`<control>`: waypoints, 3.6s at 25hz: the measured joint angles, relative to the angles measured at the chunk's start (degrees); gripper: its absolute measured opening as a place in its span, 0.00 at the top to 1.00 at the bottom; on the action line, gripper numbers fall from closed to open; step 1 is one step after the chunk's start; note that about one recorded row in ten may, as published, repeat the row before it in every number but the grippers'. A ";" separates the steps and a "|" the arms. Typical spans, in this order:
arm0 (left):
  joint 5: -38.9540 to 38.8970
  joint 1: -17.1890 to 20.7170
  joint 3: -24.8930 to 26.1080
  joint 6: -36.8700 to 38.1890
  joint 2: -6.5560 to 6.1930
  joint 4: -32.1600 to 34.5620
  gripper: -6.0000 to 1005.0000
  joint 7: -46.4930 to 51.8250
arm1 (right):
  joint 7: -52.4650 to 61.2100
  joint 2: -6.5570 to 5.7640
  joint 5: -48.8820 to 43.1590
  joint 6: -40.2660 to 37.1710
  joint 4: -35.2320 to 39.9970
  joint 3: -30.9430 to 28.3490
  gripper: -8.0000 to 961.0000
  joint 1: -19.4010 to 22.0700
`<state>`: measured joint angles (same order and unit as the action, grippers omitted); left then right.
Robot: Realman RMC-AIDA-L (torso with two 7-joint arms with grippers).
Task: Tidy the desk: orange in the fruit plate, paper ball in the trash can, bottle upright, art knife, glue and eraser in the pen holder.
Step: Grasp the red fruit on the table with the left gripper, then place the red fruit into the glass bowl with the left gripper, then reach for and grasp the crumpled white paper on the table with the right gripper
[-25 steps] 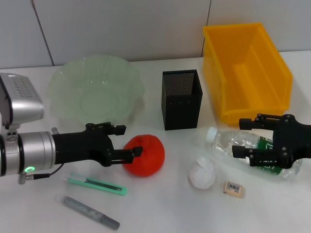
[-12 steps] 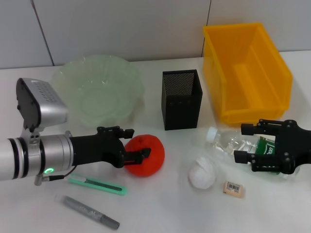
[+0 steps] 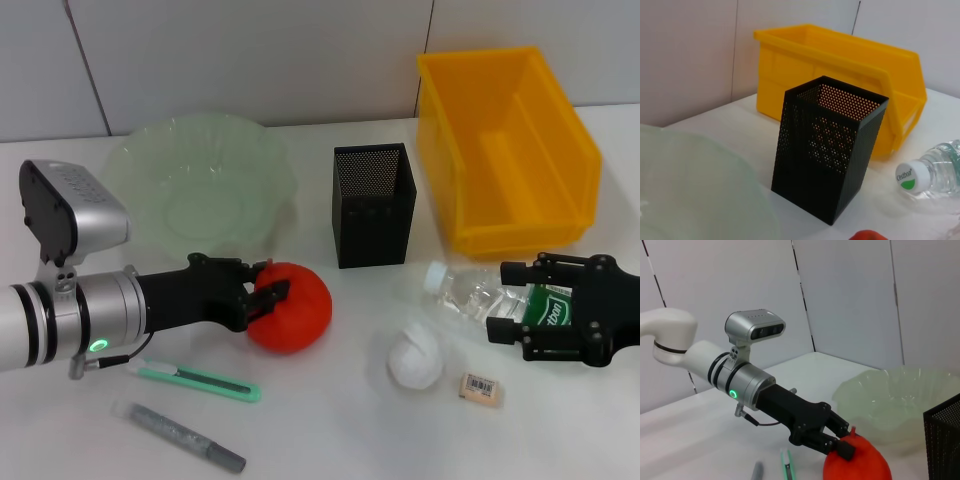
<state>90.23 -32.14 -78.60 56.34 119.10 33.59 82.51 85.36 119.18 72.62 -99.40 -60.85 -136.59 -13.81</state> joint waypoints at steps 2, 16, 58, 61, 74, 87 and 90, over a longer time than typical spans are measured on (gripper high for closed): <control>-0.01 0.04 -0.10 0.11 -0.01 -0.01 0.57 0.01 | -0.16 0.00 0.03 0.00 0.10 0.00 0.20 0.01; -3.21 2.99 0.30 7.80 -0.33 4.37 0.82 -0.24 | -0.47 0.00 -0.12 0.18 1.02 -0.08 0.20 0.20; -10.80 -6.61 9.61 -22.11 0.01 -3.08 0.83 -3.69 | -1.21 0.00 0.22 -0.57 4.90 -0.08 0.20 -0.52; -10.80 -6.75 9.45 -22.00 0.01 -3.09 0.82 -3.70 | -1.34 0.00 0.24 -0.51 5.13 -0.08 0.20 -0.62; -13.09 -5.36 10.00 -14.72 -0.40 -1.04 0.30 -2.75 | -2.91 -0.15 -0.04 -0.34 5.65 -1.75 0.20 0.01; -12.80 6.49 9.85 17.28 -1.78 14.66 0.21 2.48 | -4.37 -0.25 -0.20 1.79 8.65 -1.96 0.20 -1.86; -10.71 6.78 9.87 23.02 -2.64 14.06 0.21 3.40 | -4.00 -0.23 -0.21 1.93 8.67 -1.94 0.20 -2.67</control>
<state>79.52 -25.36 -68.73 79.36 116.46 47.65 85.92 81.36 118.95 72.42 -97.47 -52.18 -138.53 -16.48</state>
